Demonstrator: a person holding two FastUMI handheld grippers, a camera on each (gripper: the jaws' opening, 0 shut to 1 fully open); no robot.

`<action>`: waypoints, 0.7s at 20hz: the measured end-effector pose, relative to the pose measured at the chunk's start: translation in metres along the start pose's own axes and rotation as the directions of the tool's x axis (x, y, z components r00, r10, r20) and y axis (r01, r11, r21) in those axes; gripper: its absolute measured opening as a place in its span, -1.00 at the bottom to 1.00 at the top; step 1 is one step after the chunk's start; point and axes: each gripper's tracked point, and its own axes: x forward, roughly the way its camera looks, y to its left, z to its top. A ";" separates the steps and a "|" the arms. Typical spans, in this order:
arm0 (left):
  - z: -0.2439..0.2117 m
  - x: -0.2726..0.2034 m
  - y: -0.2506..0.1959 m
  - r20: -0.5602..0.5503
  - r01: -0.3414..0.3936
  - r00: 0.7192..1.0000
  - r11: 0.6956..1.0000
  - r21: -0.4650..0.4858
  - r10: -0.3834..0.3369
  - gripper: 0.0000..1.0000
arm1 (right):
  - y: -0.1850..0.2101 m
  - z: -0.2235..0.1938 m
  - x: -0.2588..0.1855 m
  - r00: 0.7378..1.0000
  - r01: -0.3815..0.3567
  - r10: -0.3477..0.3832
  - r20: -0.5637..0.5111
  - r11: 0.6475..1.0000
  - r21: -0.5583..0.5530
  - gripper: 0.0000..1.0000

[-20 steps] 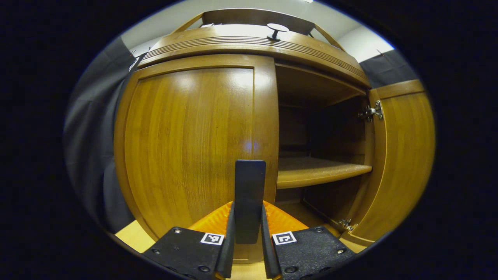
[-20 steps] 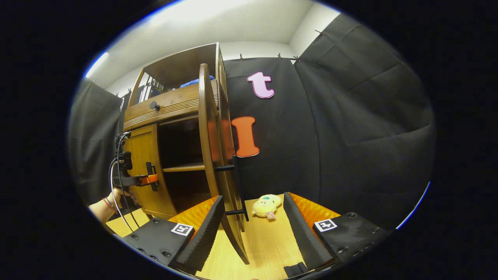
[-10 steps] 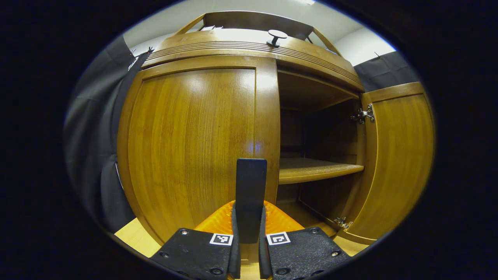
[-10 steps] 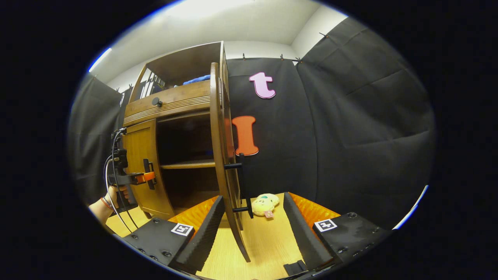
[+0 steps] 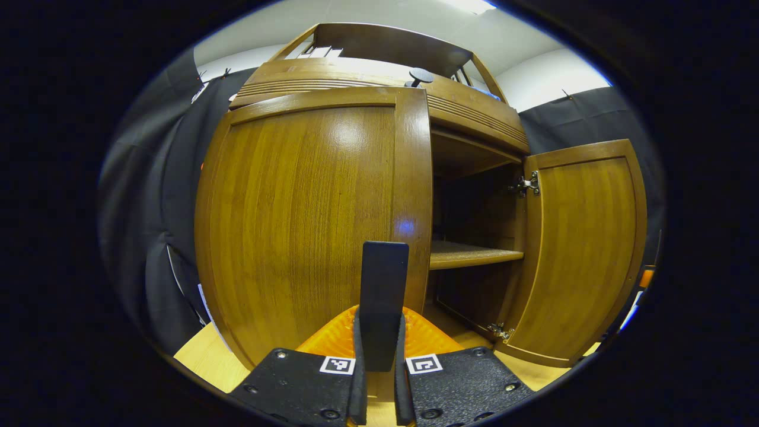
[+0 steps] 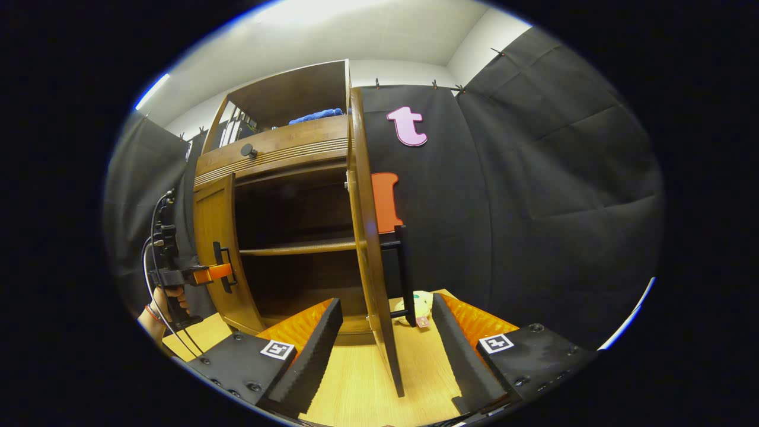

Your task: Open the right door of the double-door shoe cabinet with the right hand, and open the left door with the left hand.

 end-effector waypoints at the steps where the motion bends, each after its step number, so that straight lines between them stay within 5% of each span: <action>1: 0.000 -0.004 -0.002 -0.006 0.010 1.000 1.000 -0.003 -0.010 -0.64 | 0.004 0.001 0.000 1.000 -0.001 0.001 0.001 1.000 0.003 0.95; 14: 0.003 -0.071 0.027 -0.002 0.058 0.998 0.998 -0.021 -0.058 -0.61 | 0.062 0.009 -0.013 0.999 -0.046 0.047 0.020 0.998 -0.047 0.95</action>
